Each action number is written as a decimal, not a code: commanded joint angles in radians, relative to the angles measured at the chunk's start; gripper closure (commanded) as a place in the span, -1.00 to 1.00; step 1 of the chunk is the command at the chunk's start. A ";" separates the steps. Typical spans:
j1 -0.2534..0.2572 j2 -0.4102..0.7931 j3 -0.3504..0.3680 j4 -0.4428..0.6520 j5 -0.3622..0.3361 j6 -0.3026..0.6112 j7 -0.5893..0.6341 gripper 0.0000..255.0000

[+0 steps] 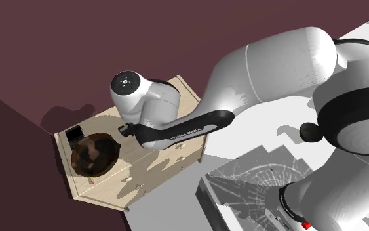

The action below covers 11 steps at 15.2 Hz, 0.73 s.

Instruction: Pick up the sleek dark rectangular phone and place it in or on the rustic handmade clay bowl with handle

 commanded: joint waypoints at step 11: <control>-0.028 -0.085 0.037 0.057 0.090 -0.124 -0.071 1.00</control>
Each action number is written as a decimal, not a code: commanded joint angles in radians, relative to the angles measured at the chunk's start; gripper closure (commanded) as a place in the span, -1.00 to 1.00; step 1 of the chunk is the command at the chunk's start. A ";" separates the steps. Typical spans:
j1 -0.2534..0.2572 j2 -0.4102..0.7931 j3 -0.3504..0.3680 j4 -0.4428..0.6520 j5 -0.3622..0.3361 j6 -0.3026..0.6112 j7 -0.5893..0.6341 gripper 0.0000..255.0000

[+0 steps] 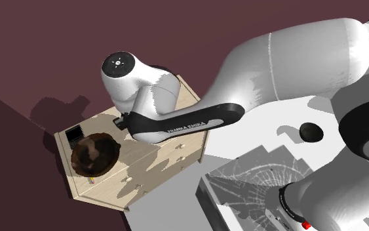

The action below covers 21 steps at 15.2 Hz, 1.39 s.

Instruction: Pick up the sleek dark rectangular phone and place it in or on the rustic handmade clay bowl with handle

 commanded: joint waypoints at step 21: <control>0.050 -0.003 0.041 0.256 0.028 -0.266 0.007 1.00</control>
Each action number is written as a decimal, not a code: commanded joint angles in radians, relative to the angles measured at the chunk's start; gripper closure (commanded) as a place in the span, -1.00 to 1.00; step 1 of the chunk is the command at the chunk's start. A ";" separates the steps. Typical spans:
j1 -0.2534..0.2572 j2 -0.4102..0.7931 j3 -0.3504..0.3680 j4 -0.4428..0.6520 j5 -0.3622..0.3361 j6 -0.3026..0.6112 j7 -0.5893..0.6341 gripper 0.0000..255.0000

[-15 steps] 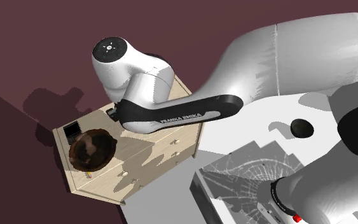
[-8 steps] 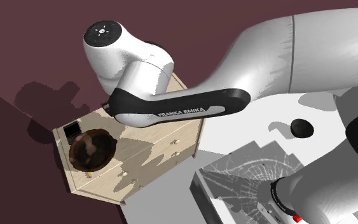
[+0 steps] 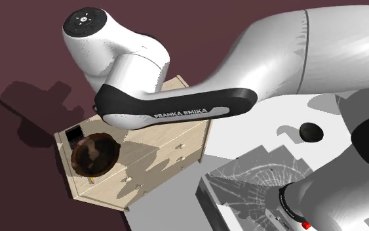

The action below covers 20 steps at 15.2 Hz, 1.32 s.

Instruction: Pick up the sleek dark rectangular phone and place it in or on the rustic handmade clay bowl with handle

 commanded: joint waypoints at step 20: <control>0.289 0.337 -0.014 0.337 -0.221 -0.092 0.259 1.00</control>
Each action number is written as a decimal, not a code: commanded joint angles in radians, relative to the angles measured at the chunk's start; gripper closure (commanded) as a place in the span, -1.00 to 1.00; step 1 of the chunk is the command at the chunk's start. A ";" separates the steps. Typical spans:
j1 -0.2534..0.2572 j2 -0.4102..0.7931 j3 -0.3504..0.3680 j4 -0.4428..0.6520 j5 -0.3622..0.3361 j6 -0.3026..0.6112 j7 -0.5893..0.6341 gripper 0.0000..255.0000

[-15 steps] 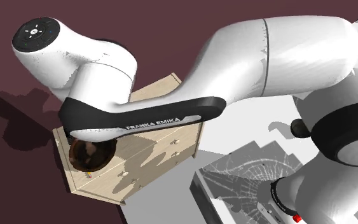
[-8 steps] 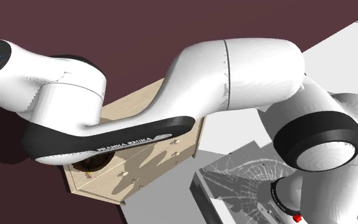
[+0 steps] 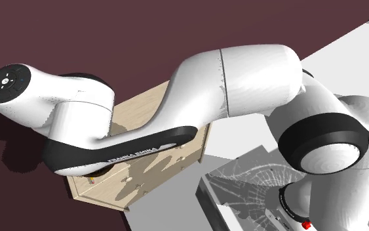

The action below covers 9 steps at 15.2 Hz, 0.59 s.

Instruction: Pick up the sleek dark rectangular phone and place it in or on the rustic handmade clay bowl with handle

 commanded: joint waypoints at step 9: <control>-0.006 0.011 -0.007 -0.055 -0.014 0.062 0.019 1.00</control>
